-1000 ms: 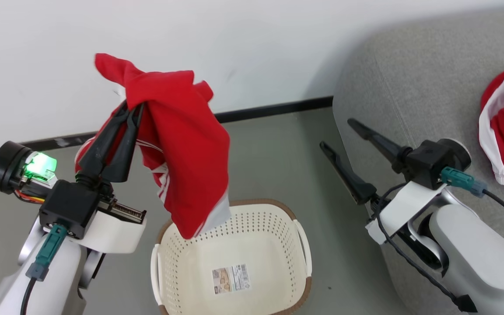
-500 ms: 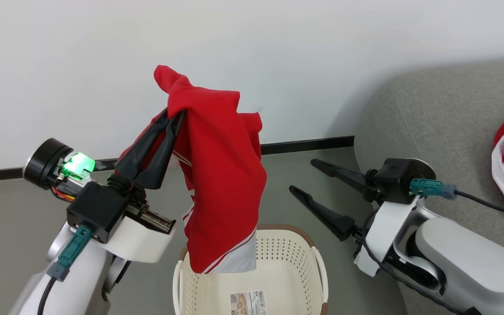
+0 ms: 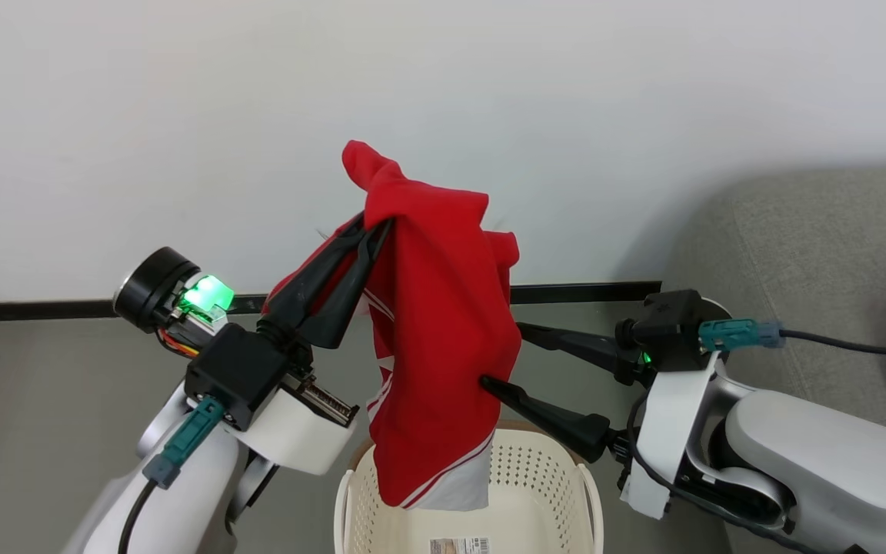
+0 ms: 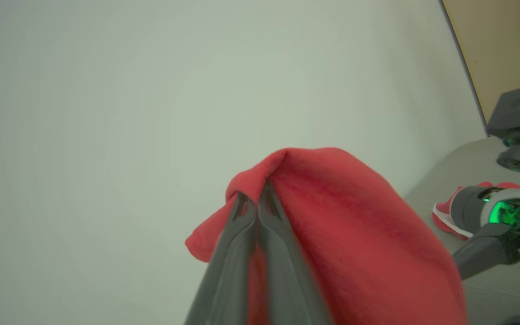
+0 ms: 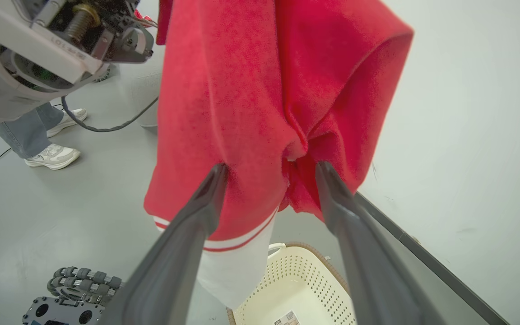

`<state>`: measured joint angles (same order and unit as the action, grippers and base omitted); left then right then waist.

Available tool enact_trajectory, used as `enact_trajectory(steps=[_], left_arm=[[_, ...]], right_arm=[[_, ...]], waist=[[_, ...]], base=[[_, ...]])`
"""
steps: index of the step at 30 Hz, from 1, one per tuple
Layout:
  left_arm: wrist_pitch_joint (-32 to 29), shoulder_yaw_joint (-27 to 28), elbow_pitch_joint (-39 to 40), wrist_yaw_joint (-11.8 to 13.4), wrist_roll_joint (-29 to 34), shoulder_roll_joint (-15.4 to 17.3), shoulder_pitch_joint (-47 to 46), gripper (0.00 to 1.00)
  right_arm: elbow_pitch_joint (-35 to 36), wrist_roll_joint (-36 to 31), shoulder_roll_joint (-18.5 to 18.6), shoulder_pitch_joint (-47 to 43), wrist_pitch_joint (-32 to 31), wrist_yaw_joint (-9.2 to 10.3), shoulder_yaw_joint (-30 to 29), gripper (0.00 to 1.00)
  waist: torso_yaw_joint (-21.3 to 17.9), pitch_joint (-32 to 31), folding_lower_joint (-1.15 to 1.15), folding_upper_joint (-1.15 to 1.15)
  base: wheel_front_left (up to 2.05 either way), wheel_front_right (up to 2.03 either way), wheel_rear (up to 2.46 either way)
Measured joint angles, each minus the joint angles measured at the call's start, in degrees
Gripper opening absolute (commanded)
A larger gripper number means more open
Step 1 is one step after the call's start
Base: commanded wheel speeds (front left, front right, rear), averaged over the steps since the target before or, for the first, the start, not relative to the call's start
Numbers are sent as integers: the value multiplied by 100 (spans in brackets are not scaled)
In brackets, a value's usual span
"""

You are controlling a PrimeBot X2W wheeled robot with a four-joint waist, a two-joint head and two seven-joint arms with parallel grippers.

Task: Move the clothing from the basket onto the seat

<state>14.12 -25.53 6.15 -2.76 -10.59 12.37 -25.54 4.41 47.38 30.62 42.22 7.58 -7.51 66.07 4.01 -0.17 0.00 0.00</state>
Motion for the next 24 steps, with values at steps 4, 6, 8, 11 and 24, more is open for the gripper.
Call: enact_trajectory(steps=[4, 6, 8, 11, 24], left_arm=[[-77, -135, -63, -53, -36, -101, -19, 0], [-104, -210, -90, -77, -43, -143, -54, 0], [-152, -272, -113, -93, -43, -187, -99, 0], [-227, -391, -167, -100, -46, -282, -138, 0], [-349, -400, -535, -135, -153, -425, -230, 0]], right_arm=[[-26, 249, 3, 201, 0, 1, 147, 100], [-26, 422, -59, 228, -3, 1, 334, 100], [-74, 541, -146, 272, -65, 0, 504, 100], [-234, 682, -259, 392, -102, 0, 690, 100], [-788, 550, -490, 712, 160, 0, 780, 0]], waist=[[103, -52, 0, 0], [155, -69, 0, 0], [209, -81, 0, 0], [320, -93, 0, 0], [570, -42, 0, 0]], base=[[0, 0, 0], [0, 0, 0], [0, 0, 0], [0, 0, 0], [0, 0, 0]])
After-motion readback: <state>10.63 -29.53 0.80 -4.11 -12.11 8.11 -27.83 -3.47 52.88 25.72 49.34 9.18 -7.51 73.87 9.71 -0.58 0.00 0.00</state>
